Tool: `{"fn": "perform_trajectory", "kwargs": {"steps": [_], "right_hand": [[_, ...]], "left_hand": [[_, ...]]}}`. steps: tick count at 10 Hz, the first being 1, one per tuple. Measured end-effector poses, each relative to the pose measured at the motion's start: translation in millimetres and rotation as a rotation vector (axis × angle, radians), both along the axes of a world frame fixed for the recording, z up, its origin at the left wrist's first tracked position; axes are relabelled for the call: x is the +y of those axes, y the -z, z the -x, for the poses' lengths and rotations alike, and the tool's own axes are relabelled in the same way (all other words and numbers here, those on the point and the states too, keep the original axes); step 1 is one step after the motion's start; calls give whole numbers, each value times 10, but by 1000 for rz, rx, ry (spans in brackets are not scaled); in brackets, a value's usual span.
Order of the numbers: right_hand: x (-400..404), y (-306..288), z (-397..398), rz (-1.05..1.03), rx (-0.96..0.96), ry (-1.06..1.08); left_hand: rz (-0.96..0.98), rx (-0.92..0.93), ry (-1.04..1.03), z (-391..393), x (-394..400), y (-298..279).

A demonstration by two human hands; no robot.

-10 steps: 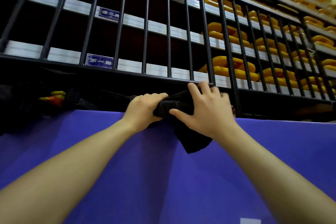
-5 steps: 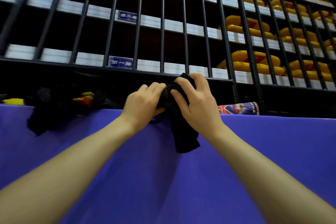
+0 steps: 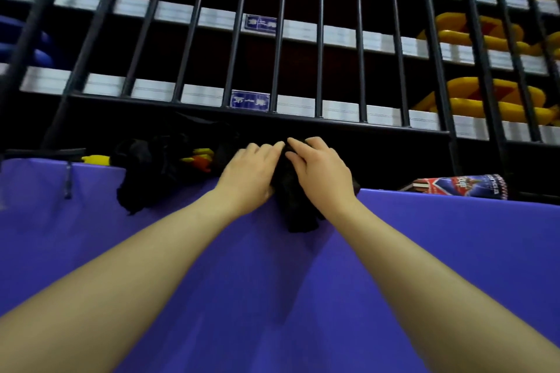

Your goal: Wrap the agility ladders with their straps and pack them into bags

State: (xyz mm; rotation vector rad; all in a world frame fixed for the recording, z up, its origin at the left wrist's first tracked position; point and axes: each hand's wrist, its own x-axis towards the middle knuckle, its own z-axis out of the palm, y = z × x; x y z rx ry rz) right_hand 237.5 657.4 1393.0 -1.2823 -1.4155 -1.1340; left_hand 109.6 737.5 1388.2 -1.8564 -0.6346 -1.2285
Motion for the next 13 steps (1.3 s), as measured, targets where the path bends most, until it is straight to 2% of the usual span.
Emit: {"fn": "perform_trajectory", "kwargs": {"steps": [1,2,3,4,5,6,7,9,11,12,13], "right_hand": [[49,-15,4,17,57,-109],[113,183,-100,-36,-77,-192],[213,259,-164,-163,-179,-76],[280,191,-139,-180,-222,61],[341,120,-118,42,-85,108],[369,136,-78,57,36,50],[386,142,-82,27,82,18],[383,122,-149,60,148,27],[410,182,-130,112,159,11],[390,188,-154,204,161,29],[223,312,-103,172,175,1]], "left_hand": [[189,-102,164,-25,-77,68],[28,-85,142,44,-35,57],[-168,-84,-24,89,53,-63],[-267,-38,-156,112,76,-116],[-190,-22,-213,137,171,-44],[-12,-53,-128,95,166,20],[262,-89,-26,-26,149,11],[461,-100,142,-130,203,0],[470,-42,134,-101,184,44],[516,-19,100,-88,135,36],[516,-77,210,-59,-40,156]]}}
